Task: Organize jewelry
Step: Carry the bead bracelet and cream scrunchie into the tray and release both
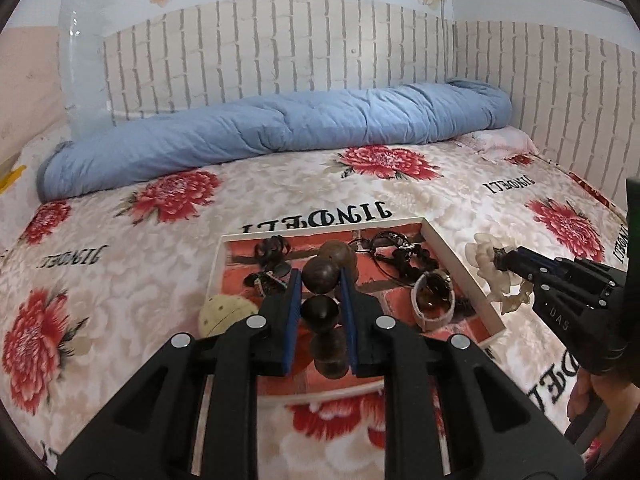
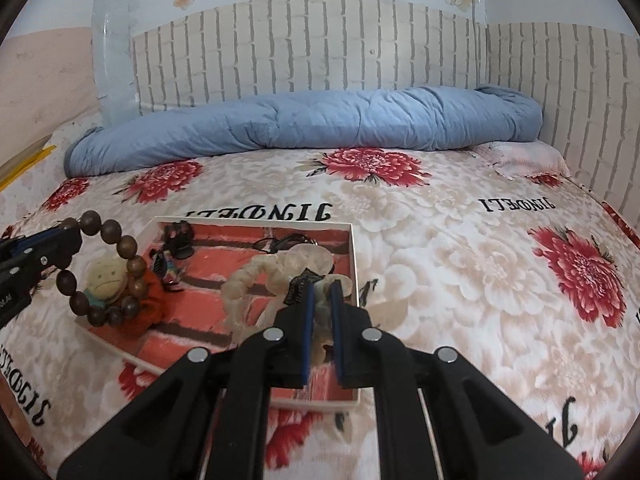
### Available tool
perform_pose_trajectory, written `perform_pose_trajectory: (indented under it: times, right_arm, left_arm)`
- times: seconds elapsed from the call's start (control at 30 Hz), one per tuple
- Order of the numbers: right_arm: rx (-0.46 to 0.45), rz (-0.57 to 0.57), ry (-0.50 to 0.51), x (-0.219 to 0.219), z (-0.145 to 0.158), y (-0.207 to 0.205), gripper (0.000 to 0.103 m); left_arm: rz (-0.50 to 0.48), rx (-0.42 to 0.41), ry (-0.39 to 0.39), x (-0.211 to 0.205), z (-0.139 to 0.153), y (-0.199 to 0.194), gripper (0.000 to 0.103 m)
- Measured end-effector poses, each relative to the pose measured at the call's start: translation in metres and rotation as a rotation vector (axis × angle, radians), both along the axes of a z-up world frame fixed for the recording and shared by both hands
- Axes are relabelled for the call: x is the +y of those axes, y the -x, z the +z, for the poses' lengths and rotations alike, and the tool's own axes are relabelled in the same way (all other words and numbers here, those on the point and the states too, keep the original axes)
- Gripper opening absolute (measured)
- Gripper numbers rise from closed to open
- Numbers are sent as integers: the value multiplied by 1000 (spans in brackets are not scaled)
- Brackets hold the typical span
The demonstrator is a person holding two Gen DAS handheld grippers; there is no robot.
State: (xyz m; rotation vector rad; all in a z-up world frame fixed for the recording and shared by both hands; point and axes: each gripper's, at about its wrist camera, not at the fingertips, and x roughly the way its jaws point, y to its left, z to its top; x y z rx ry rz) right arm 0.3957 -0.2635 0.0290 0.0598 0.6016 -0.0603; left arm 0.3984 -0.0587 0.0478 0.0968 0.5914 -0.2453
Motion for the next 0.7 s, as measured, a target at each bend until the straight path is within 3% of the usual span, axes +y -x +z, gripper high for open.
perform_pose_trajectory:
  times: [0.4, 0.7]
  right_arm:
    - [48, -6, 28, 14, -39, -50, 9]
    - [57, -39, 66, 16, -51, -59, 9]
  left_arm:
    - [29, 96, 5, 16, -62, -70, 18]
    - [74, 131, 11, 30, -82, -81, 18]
